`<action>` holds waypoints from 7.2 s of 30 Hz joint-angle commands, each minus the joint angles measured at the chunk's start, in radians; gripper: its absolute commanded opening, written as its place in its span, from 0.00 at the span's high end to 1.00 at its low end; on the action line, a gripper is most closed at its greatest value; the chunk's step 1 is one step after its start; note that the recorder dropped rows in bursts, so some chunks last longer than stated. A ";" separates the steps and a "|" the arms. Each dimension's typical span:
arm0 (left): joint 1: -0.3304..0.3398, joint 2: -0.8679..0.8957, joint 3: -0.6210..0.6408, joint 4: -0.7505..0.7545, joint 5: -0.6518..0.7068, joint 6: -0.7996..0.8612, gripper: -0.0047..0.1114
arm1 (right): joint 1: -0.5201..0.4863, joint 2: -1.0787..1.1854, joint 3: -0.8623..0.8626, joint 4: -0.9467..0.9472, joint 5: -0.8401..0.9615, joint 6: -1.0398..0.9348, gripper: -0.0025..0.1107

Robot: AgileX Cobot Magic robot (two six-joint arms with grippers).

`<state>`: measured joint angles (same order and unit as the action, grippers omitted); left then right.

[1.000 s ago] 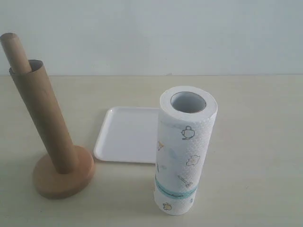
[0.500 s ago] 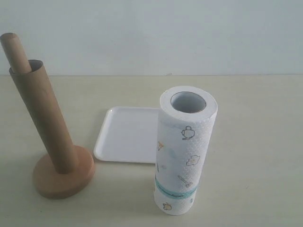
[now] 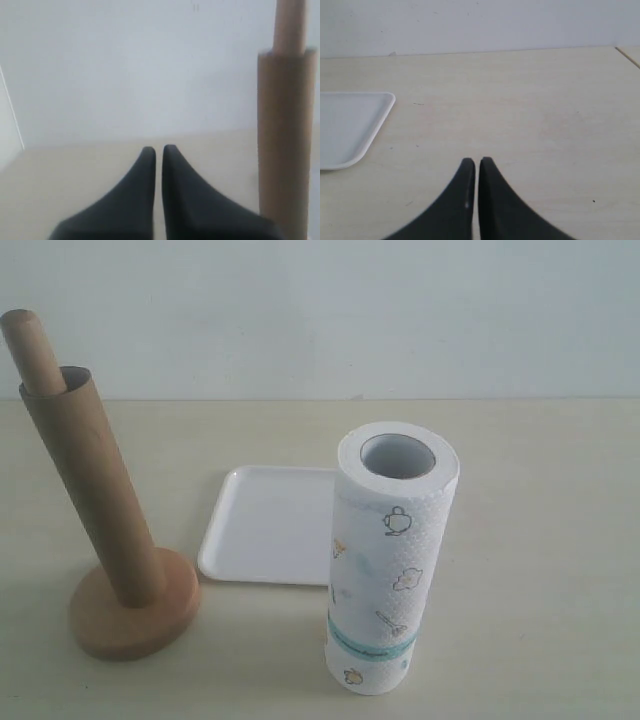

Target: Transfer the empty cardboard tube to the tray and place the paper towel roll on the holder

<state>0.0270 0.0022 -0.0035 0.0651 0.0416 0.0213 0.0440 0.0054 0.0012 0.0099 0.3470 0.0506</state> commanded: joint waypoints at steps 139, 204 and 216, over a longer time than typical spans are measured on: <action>-0.454 0.865 -1.088 0.278 -0.063 -0.424 0.92 | -0.004 -0.005 -0.001 0.001 -0.012 -0.005 0.95; -0.750 1.749 -1.097 0.683 0.165 0.527 0.92 | -0.004 -0.005 -0.001 0.001 -0.012 -0.005 0.95; -0.750 1.777 -1.097 0.686 0.065 0.514 0.92 | -0.004 -0.005 -0.001 0.001 -0.012 -0.005 0.95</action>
<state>-0.7174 1.7763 -1.0968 0.7437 0.1310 0.5452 0.0440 0.0054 0.0012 0.0099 0.3470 0.0506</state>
